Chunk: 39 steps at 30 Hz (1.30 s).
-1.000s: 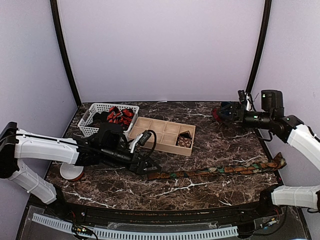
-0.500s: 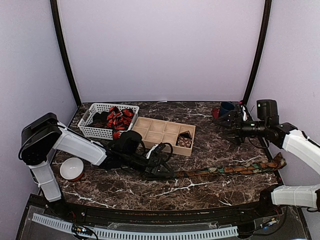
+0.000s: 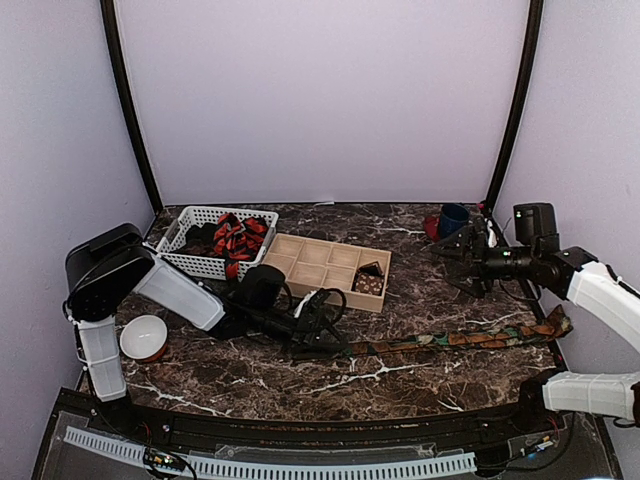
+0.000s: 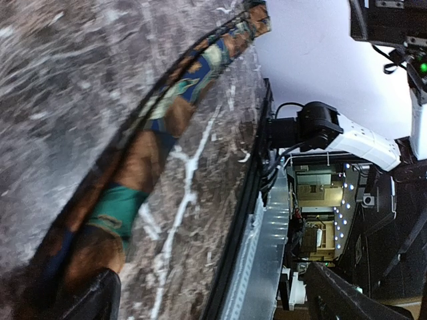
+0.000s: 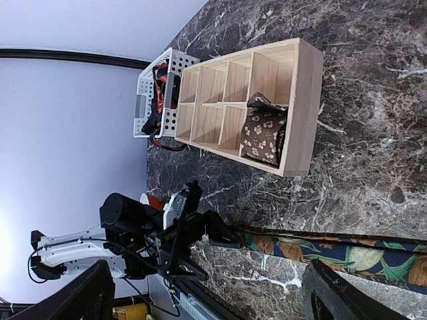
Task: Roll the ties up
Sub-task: Smooth out the tie at the center of the board.
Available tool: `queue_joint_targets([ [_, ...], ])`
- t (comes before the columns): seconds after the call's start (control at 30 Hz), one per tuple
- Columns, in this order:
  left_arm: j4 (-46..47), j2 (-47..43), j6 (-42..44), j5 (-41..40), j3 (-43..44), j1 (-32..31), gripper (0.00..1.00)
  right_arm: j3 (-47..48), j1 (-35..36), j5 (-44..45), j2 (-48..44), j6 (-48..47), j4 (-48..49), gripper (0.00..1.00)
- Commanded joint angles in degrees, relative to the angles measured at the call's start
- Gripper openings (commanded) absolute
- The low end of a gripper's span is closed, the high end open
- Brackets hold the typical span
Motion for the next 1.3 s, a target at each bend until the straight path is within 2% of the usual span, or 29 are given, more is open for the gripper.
queue_joint_targets([
  [0.0,7.53,4.35,-2.36,1.74,-3.89,2.57,0.99,1.69,-0.30,2.10,-0.16,-3.37,-3.32,0.98],
  [0.13,2.54,3.92,0.39,0.47,-2.67,2.79,0.99,3.10,-0.30,4.79,-0.89,-3.92,-4.59,0.98],
  [0.27,-11.30,-2.69,7.78,-3.57,1.26,2.49,0.99,3.79,-0.27,7.02,0.03,-0.56,-5.91,0.98],
  [0.37,-15.24,-6.81,8.88,-4.52,4.13,2.43,0.99,4.45,-0.27,5.43,0.84,-2.66,-5.91,0.98],
  [0.47,-16.42,-6.65,9.56,-4.39,7.21,1.94,0.99,3.68,-0.34,1.66,0.84,-5.32,-3.54,0.98],
  [0.63,-17.31,-0.38,11.15,-2.90,13.84,0.24,0.99,0.80,-0.28,-3.60,0.81,-4.37,1.52,0.98],
  [0.87,-14.84,7.22,9.43,-2.56,21.00,-2.11,0.99,0.33,-0.26,-4.01,1.95,-6.03,-0.82,0.98],
  [1.03,-11.77,9.81,6.94,-3.54,19.04,-2.58,0.99,-0.81,-0.34,-2.82,1.22,-6.34,-2.04,0.98],
  [1.27,-14.18,9.74,7.30,-9.36,16.54,-2.73,0.99,-1.81,-0.30,-2.74,1.20,-6.61,-1.80,0.98],
])
